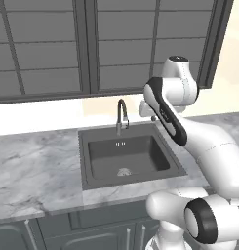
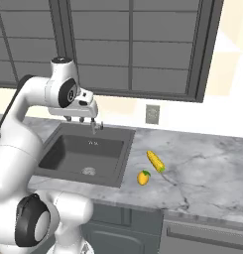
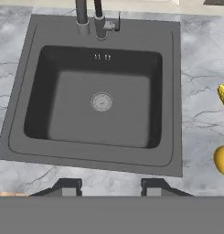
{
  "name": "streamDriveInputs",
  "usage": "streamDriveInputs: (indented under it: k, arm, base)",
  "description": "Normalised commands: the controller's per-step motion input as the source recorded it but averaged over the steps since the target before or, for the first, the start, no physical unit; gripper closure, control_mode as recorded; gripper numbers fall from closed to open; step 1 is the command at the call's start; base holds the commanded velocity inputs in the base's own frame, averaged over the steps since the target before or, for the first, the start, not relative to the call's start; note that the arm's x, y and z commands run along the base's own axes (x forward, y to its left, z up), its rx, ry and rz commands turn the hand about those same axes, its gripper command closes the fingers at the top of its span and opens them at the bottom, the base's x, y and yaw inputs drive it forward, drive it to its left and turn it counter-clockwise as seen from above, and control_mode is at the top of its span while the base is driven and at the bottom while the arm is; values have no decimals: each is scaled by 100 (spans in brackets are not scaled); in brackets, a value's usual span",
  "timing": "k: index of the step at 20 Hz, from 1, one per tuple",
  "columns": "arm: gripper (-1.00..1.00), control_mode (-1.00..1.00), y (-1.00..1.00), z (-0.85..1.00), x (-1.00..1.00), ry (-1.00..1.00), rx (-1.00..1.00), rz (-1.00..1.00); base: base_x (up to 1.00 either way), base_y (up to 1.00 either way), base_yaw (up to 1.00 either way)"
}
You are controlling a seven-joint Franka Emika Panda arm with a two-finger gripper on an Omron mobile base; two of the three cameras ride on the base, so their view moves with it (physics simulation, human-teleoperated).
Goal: Turn on the sink faucet. Then move the lemon from the counter to the sink. Turn off the sink. Move the vegetable from the sink to the pot next to the stove. Finally move the pot to the rear left burner.
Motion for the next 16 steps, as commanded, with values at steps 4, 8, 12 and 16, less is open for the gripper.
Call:
streamDriveInputs:
  k: [4,8,12,16]
  arm:
    - [-100,100,-2,0,0,0,0,0]
    - [-100,100,0,0,0,0,0,0]
    - [-100,100,0,0,0,0,0,0]
    - [-100,100,0,0,0,0,0,0]
  base:
    - [0,-33,0]
    - [5,-50,0]
    - [27,-40,0]
    - [53,-23,0]
